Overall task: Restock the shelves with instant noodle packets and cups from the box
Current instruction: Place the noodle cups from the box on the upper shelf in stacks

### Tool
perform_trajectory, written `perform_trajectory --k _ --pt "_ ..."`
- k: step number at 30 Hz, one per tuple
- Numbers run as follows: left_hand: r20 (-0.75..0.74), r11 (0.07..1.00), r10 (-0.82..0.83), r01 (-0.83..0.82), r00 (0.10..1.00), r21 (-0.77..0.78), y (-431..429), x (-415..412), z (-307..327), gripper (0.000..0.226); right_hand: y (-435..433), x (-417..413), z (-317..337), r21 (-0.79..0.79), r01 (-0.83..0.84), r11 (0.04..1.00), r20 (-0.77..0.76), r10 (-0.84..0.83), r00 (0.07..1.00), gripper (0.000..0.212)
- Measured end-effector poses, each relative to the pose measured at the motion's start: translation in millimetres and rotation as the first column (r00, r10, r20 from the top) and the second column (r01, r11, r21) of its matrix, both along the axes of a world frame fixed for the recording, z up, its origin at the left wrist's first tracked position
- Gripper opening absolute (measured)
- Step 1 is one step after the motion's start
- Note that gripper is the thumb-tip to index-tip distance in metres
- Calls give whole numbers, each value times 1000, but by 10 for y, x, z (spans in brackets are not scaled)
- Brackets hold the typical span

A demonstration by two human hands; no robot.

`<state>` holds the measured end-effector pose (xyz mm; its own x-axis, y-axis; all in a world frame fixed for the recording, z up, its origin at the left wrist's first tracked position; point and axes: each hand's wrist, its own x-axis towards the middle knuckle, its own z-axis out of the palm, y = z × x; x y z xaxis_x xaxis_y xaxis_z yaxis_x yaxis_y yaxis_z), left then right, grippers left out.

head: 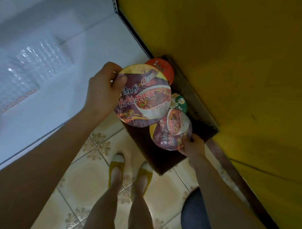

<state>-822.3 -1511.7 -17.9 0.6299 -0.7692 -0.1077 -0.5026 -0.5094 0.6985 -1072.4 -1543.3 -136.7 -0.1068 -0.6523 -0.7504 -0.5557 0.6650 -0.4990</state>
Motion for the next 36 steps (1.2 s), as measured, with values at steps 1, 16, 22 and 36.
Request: perform_trajectory --k 1,16,22,36 --pt "-1 1000 5 -5 1000 -12 9 -14 174 21 -9 2 217 -9 -25 1000 8 25 1000 20" --pt "210 971 41 11 977 -239 0 27 3346 25 -170 266 3312 -217 -416 883 182 455 871 15" --pt "351 949 77 39 933 -313 56 21 4372 26 -215 300 4330 -448 -520 727 64 606 793 15" --pt "236 830 154 4 959 -558 368 276 6426 26 -222 555 6156 -748 -623 229 -315 703 637 37"
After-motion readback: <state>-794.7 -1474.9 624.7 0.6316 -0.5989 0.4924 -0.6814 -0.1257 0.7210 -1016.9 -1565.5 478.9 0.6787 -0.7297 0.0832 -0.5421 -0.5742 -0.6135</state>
